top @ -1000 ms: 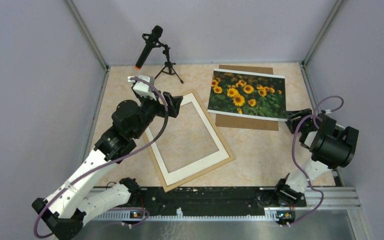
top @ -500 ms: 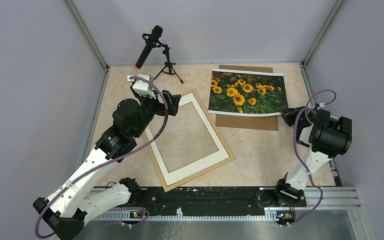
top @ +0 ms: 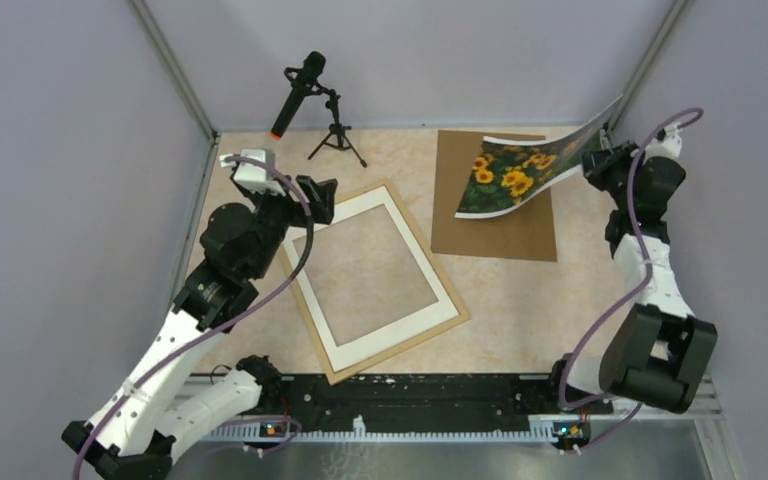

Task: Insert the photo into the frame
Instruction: Pick up the photo at the center of the board, then turn over the photo from the photo frame, then adjust the photo in the photo frame.

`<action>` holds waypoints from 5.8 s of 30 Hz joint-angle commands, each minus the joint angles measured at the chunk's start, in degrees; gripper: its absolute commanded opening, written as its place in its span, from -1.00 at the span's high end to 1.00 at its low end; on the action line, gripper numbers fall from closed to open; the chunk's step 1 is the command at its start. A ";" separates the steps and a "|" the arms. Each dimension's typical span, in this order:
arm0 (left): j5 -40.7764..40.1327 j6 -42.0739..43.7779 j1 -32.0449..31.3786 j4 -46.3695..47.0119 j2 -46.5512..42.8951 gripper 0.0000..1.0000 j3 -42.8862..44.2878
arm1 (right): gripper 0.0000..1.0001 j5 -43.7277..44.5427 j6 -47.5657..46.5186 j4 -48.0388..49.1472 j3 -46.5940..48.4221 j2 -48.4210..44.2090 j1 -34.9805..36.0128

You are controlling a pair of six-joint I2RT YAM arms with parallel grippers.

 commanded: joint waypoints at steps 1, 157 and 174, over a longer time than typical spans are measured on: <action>-0.79 -0.75 1.89 2.48 -4.89 -0.97 -0.35 | 1.00 6.47 -16.28 -17.50 10.30 -7.13 8.64; 0.77 -4.41 10.83 4.04 -10.41 -0.97 -3.77 | 1.00 -9.78 -13.30 -20.99 -2.64 10.35 58.37; 1.18 -4.39 10.83 3.70 -8.79 -0.97 -3.77 | 1.00 -17.94 -22.01 -23.38 7.59 20.95 54.03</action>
